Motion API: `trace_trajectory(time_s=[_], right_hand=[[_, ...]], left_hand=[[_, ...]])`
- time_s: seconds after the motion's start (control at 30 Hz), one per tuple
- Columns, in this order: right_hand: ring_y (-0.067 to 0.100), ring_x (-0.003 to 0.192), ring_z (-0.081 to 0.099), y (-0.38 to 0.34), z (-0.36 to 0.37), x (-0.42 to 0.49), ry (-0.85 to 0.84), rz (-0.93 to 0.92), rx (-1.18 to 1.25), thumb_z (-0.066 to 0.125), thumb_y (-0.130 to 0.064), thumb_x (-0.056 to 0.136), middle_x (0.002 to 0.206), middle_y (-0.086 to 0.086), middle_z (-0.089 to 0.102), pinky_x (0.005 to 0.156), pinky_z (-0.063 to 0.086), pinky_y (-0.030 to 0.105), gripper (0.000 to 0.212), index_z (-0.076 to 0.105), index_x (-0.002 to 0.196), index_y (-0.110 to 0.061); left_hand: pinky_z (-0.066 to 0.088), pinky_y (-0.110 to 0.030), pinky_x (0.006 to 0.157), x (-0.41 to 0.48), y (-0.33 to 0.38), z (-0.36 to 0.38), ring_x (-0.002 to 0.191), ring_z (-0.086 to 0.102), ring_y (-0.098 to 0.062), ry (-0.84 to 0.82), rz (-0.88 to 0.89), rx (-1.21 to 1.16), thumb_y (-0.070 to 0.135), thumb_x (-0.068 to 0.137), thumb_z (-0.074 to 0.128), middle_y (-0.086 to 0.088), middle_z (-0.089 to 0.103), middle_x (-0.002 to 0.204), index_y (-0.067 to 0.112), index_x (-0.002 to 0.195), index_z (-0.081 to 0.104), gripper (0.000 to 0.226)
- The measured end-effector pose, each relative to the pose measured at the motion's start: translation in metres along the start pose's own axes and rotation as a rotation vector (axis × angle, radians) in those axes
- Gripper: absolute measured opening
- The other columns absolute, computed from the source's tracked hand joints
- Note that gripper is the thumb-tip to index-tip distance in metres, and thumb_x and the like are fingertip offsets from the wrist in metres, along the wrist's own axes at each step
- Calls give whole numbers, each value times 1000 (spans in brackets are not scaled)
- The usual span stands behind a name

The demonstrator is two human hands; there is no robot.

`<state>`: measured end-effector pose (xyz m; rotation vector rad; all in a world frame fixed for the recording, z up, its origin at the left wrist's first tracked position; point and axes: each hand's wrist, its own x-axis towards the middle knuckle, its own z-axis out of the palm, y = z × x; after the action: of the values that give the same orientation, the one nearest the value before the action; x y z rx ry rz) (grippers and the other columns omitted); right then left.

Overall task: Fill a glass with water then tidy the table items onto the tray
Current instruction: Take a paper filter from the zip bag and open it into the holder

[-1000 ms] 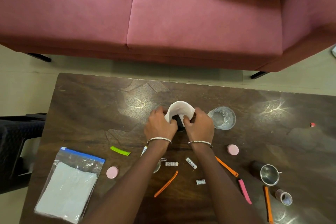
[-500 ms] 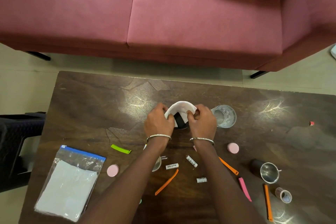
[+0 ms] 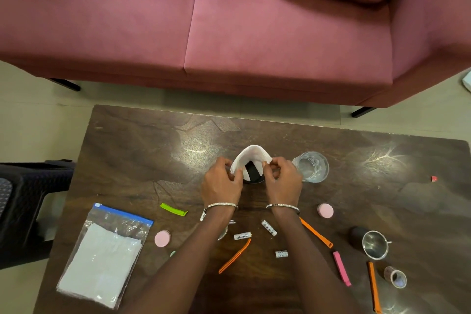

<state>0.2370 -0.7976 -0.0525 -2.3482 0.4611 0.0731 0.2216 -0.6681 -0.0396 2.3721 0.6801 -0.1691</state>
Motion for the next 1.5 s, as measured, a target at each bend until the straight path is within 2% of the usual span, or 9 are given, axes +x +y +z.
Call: trace_trajectory(time_s=[0.2, 0.33, 0.47, 0.57, 0.63, 1.0, 1.1, 1.3, 1.5], right_hand=[[11, 61, 60, -7, 1, 5, -2, 60, 60, 69, -27, 87, 65, -9, 62, 64, 55, 33, 16, 65, 77, -16], [15, 63, 67, -3, 4, 11, -58, 167, 112, 69, -29, 86, 65, -3, 71, 68, 55, 32, 16, 64, 77, -18], [7, 60, 60, 2, 3, 11, -46, 244, 106, 75, -39, 79, 60, -9, 62, 64, 46, 27, 24, 59, 84, -23], [11, 67, 64, 7, 4, 9, -68, 255, 85, 77, -37, 79, 67, -9, 63, 68, 48, 27, 28, 61, 95, -21], [12, 68, 66, 9, 5, 8, -106, 248, 85, 76, -31, 81, 65, -13, 61, 71, 53, 31, 19, 63, 92, -22], [18, 59, 72, 10, 18, 12, -149, 341, 238, 74, -21, 82, 67, 0, 71, 75, 60, 46, 13, 63, 87, -18], [18, 58, 73, 11, 22, 10, -135, 420, 325, 76, -20, 82, 68, 2, 72, 74, 61, 47, 15, 61, 87, -19], [23, 60, 74, 14, 26, 10, -115, 561, 494, 79, -12, 79, 76, 11, 73, 71, 62, 47, 18, 61, 78, -16], [26, 61, 74, 16, 23, 12, -136, 540, 502, 80, -10, 79, 75, 16, 72, 70, 62, 48, 18, 62, 77, -13]], left_hand=[[52, -31, 63, 4, 2, -3, 70, 65, -21, 41, -39, -49, 35, 83, 63, 3, 70, 77, 21, 83, 64, 14], [44, -26, 61, 9, 3, -3, 71, 65, -20, 14, -68, -73, 37, 80, 65, 6, 68, 74, 23, 82, 63, 14], [42, -23, 58, 10, 0, 2, 66, 60, -13, -53, -150, -114, 42, 68, 78, 13, 58, 62, 27, 84, 56, 31], [58, -38, 66, 8, -1, 9, 68, 70, -20, -157, -263, -244, 37, 68, 81, 4, 68, 66, 23, 89, 58, 34], [60, -42, 68, 8, 0, 12, 67, 71, -23, -142, -268, -251, 34, 70, 79, 0, 70, 67, 22, 90, 59, 30], [49, -29, 64, 20, 6, 16, 72, 66, -24, -35, -159, -122, 32, 76, 72, 0, 67, 74, 18, 88, 61, 21], [55, -36, 71, 27, 8, 17, 74, 69, -29, -71, -146, -139, 30, 78, 70, -1, 70, 79, 17, 87, 60, 19], [51, -28, 70, 29, 5, 19, 73, 68, -24, -60, -114, -118, 26, 78, 71, 1, 72, 79, 18, 88, 67, 14], [59, -39, 71, 23, 1, 19, 65, 71, -23, -114, -152, -197, 22, 77, 68, 2, 72, 76, 22, 87, 68, 11]])
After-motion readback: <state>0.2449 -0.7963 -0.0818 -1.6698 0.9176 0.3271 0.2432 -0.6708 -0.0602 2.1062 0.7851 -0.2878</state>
